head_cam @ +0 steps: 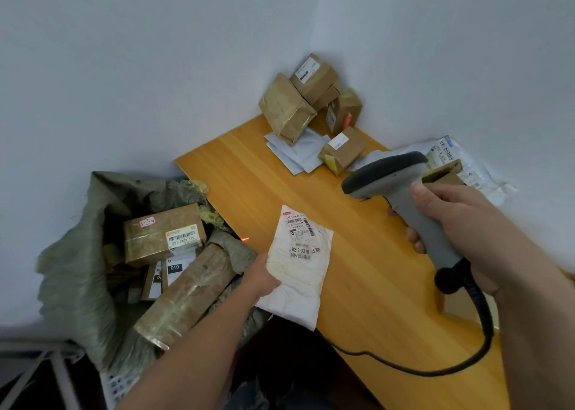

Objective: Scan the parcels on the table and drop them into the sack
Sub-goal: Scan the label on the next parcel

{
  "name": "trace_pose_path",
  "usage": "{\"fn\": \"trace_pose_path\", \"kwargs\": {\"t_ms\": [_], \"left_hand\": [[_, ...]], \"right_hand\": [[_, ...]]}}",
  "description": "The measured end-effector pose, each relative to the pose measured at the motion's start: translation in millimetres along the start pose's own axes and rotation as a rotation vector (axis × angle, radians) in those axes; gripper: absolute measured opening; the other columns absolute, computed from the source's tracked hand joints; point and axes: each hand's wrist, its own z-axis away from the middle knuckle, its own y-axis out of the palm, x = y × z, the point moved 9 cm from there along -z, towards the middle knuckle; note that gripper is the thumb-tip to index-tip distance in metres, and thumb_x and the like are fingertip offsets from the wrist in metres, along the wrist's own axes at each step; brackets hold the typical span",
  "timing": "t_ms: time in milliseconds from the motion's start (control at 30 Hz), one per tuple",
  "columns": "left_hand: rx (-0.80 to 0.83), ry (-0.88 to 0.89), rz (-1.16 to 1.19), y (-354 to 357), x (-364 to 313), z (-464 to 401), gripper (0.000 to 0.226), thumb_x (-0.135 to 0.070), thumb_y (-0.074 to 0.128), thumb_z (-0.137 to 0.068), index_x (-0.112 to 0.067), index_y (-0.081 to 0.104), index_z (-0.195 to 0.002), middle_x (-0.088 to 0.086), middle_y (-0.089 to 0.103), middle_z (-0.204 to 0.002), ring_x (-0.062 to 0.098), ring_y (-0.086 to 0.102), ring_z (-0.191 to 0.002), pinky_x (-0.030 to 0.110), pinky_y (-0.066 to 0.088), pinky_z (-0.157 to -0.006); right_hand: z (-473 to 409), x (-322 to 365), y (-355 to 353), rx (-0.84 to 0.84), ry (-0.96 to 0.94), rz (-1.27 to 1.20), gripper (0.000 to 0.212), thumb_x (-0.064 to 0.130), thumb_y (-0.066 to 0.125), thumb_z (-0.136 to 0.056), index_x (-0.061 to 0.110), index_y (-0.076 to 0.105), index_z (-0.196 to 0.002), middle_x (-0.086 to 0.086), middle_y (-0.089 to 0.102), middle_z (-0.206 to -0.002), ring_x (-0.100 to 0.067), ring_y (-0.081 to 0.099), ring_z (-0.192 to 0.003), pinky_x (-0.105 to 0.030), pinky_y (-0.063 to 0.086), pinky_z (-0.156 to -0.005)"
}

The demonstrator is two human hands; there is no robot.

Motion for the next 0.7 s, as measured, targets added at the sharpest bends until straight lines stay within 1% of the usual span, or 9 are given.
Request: {"fn": "trace_pose_path", "kwargs": {"t_ms": [67,200,233,300,367,467,567,633,700], "left_hand": [[0.009,0.009,0.011,-3.8,0.3,-1.1,0.071,0.002,0.070,-0.083,-0.014,0.038,-0.145,0.009,0.051,-0.136,0.023,0.050,-0.120,0.030,0.046,-0.094],[0.036,0.045,0.004,-18.8,-4.2,0.8,0.067,0.003,0.066,-0.085,-0.014,0.040,-0.144,0.007,0.053,-0.134,0.024,0.052,-0.118,0.032,0.049,-0.093],[0.048,0.056,0.013,-26.0,-7.7,3.3,0.063,0.005,0.062,-0.087,-0.014,0.042,-0.144,0.006,0.055,-0.130,0.023,0.053,-0.115,0.031,0.050,-0.089],[0.086,0.089,0.048,-46.9,-18.5,10.3,0.052,0.006,0.055,-0.091,-0.014,0.048,-0.139,0.004,0.058,-0.118,0.020,0.056,-0.104,0.022,0.050,-0.074],[0.094,0.149,-0.018,-80.0,-31.4,17.9,0.039,0.004,0.051,-0.093,-0.018,0.057,-0.125,0.005,0.063,-0.113,0.018,0.058,-0.093,0.020,0.046,-0.063],[-0.004,0.217,-0.147,-148.5,-48.2,30.8,0.025,0.002,0.047,-0.090,-0.016,0.061,-0.098,0.013,0.065,-0.101,0.012,0.054,-0.077,0.023,0.040,-0.060],[-0.149,0.183,-0.197,-217.6,-44.9,38.7,0.018,-0.004,0.048,-0.088,-0.015,0.062,-0.089,0.001,0.059,-0.083,0.010,0.052,-0.071,0.024,0.038,-0.058],[-0.253,0.124,-0.234,-254.7,-30.9,40.5,0.013,-0.008,0.052,-0.086,-0.013,0.053,-0.074,0.001,0.052,-0.072,0.016,0.049,-0.066,0.027,0.035,-0.056],[-0.346,0.065,-0.340,-281.7,-13.7,39.9,0.021,-0.010,0.055,-0.084,-0.012,0.045,-0.066,0.003,0.049,-0.069,0.019,0.047,-0.066,0.029,0.032,-0.055]], "right_hand": [[-1.7,4.0,6.2,-0.004,-0.005,-0.002,0.035,0.039,0.046,-0.101,0.014,0.070,-0.094,-0.003,0.064,-0.067,-0.014,0.059,-0.056,-0.032,0.051,-0.060],[-6.5,6.8,22.3,0.024,0.026,-0.050,0.038,0.042,0.049,-0.099,0.012,0.072,-0.096,-0.012,0.066,-0.068,-0.026,0.059,-0.062,-0.043,0.051,-0.069],[-7.1,7.5,26.9,0.035,0.040,-0.079,0.037,0.042,0.050,-0.098,0.013,0.072,-0.098,-0.013,0.067,-0.068,-0.027,0.059,-0.063,-0.044,0.051,-0.069],[-8.1,10.2,35.4,0.046,0.060,-0.128,0.032,0.040,0.051,-0.098,0.013,0.069,-0.102,-0.013,0.068,-0.066,-0.027,0.059,-0.061,-0.042,0.051,-0.067],[-8.6,15.0,43.7,0.047,0.066,-0.166,0.029,0.037,0.051,-0.098,0.013,0.067,-0.100,-0.012,0.067,-0.062,-0.022,0.059,-0.055,-0.037,0.051,-0.060],[-9.9,22.4,56.7,0.045,0.070,-0.222,0.027,0.035,0.052,-0.098,0.012,0.066,-0.098,-0.010,0.065,-0.060,-0.016,0.060,-0.049,-0.031,0.050,-0.053],[-12.0,28.8,74.0,0.068,0.078,-0.238,0.029,0.035,0.052,-0.098,0.010,0.066,-0.100,-0.013,0.064,-0.064,-0.017,0.059,-0.048,-0.031,0.050,-0.052],[-13.8,31.8,85.9,0.090,0.083,-0.232,0.031,0.035,0.050,-0.099,0.008,0.066,-0.102,-0.015,0.063,-0.066,-0.017,0.058,-0.048,-0.030,0.049,-0.051],[-16.0,33.2,96.7,0.109,0.086,-0.220,0.033,0.036,0.049,-0.100,0.008,0.065,-0.104,-0.014,0.063,-0.066,-0.016,0.058,-0.047,-0.028,0.050,-0.049]]}}
